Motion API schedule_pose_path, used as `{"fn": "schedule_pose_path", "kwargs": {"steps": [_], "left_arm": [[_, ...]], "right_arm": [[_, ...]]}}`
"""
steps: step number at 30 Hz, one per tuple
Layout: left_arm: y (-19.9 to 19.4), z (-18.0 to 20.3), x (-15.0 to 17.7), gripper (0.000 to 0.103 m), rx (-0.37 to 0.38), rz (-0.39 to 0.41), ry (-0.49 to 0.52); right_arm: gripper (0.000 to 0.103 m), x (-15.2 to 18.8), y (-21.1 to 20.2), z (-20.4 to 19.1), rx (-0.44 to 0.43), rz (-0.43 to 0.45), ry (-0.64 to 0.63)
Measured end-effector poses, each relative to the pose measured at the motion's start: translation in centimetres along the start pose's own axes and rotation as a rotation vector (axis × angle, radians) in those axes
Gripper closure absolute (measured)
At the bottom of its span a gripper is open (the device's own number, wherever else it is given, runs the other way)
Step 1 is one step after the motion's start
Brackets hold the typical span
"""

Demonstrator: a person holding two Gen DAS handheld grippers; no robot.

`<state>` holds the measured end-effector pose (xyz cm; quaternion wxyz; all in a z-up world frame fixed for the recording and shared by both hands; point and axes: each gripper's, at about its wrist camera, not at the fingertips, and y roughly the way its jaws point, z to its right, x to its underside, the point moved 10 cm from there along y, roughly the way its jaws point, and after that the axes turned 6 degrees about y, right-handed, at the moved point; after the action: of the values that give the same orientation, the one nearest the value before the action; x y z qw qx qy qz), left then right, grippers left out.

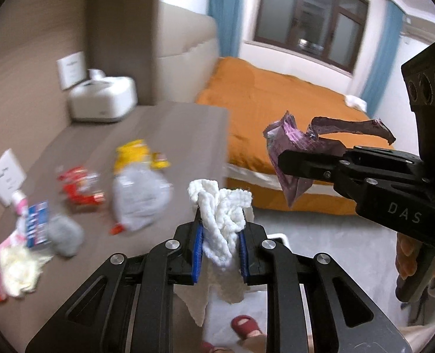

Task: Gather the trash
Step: 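Carry tissue and pink wrapper to the bin and open both tools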

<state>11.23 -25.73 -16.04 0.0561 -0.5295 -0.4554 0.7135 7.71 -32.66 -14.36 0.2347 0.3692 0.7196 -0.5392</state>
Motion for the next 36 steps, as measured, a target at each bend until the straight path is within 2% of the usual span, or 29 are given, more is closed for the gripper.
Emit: {"fn": "schedule_pose_path", "kwargs": {"steps": [9, 18, 22, 27, 36], "left_arm": [[7.4, 9.3, -0.8, 0.084, 0.143, -0.079, 0.139], [16.0, 16.6, 1.0, 0.084, 0.252, -0.187, 0.222], [20.7, 18.8, 3.3, 0.084, 0.289, -0.251, 0.238], [27.0, 20.0, 6.7, 0.084, 0.324, -0.317, 0.241], [40.9, 20.4, 15.5, 0.084, 0.336, -0.412, 0.255]], "right_arm": [[0.093, 4.5, -3.0, 10.9, 0.142, -0.031, 0.156], [0.093, 9.4, -1.4, 19.3, 0.167, -0.102, 0.325], [0.093, 11.7, 1.0, 22.8, 0.17, -0.133, 0.4], [0.093, 16.3, 5.2, 27.2, 0.181, -0.198, 0.448], [0.093, 25.8, 16.3, 35.1, 0.17, -0.331, 0.549]]}}
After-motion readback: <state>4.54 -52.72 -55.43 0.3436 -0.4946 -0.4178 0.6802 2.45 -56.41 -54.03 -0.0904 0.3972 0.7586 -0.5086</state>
